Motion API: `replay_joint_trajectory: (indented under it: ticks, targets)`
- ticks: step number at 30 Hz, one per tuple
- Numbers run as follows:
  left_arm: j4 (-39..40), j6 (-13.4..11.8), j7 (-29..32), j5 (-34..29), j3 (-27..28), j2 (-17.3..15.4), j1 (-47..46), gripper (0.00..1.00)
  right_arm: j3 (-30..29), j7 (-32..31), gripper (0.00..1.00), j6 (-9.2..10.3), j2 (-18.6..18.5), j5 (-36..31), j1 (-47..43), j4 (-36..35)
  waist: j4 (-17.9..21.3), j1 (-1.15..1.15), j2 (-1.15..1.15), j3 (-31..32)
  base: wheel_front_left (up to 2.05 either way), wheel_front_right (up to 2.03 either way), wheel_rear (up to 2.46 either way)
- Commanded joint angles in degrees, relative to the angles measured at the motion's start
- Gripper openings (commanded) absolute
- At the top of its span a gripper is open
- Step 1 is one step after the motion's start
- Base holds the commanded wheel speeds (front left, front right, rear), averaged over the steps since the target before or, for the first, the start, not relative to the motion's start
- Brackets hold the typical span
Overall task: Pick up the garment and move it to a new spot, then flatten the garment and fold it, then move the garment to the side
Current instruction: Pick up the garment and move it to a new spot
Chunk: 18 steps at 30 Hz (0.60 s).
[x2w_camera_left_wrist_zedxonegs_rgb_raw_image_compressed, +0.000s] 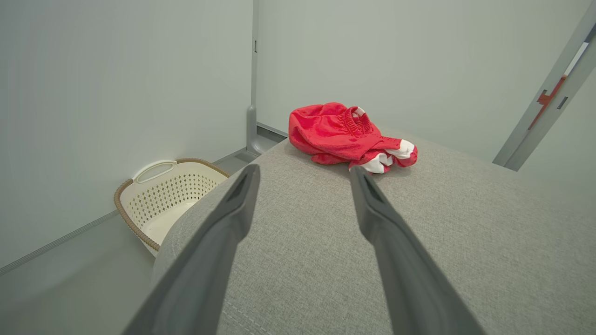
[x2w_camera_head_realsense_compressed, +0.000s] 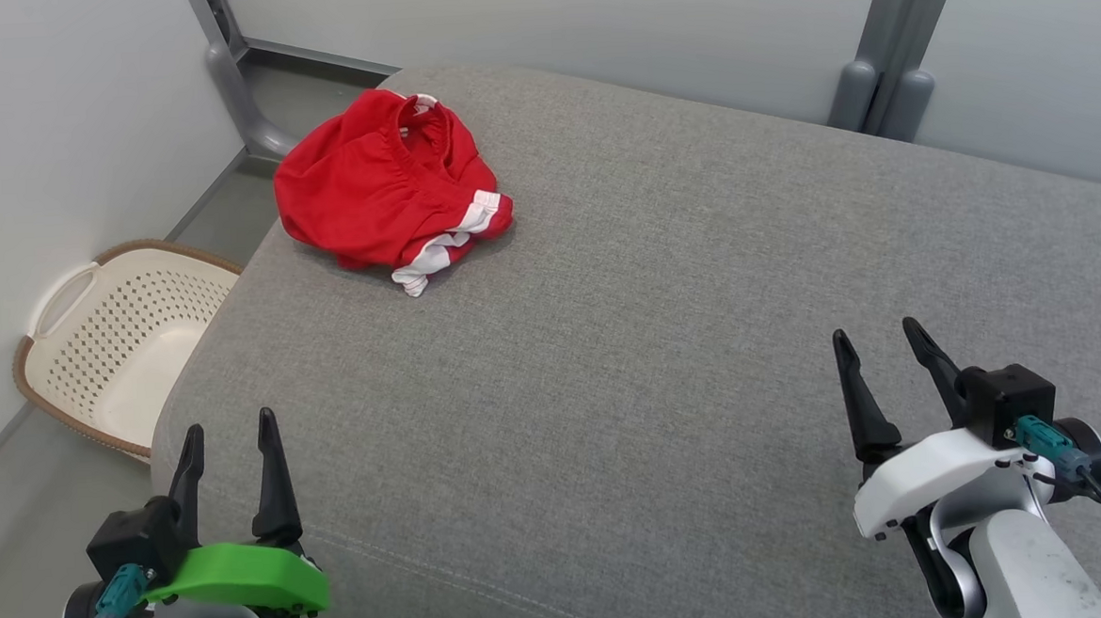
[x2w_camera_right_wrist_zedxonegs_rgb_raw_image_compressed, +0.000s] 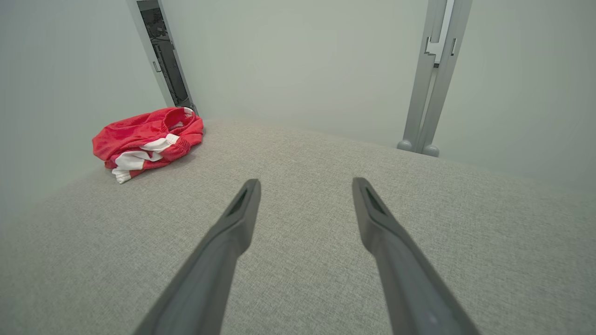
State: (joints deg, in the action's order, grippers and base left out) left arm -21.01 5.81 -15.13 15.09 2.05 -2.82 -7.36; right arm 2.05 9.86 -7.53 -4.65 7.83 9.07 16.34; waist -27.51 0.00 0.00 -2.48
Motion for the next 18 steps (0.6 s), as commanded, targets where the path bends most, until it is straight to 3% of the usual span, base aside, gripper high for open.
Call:
replay_joint_trajectory:
  ticks: [1, 10, 18]
  targets:
    - [0.02, -0.34, 0.01, 0.21, 0.00, -0.16, 0.08, 1.00, -0.05, -0.20, 1.00, 0.07, -0.39, -0.21, -0.33, -0.37, 0.32, 0.00, 0.00, -0.34, 0.00, 0.00, 0.00]
    - [-9.11, 0.77, 0.01, 0.70, -1.41, -0.46, -8.78, 1.00, 2.08, -1.87, 1.00, 0.07, -1.65, -0.39, 2.30, -2.08, 3.68, 0.00, 0.00, -4.30, 0.00, 0.00, 0.00]
    - [-20.21, 1.29, 5.76, 7.50, 2.17, -3.58, -23.90, 1.00, 5.68, -4.22, 1.00, 0.07, -3.67, -0.93, 6.17, -5.54, 11.32, 0.00, 0.00, -11.40, 0.00, 0.00, 0.00]
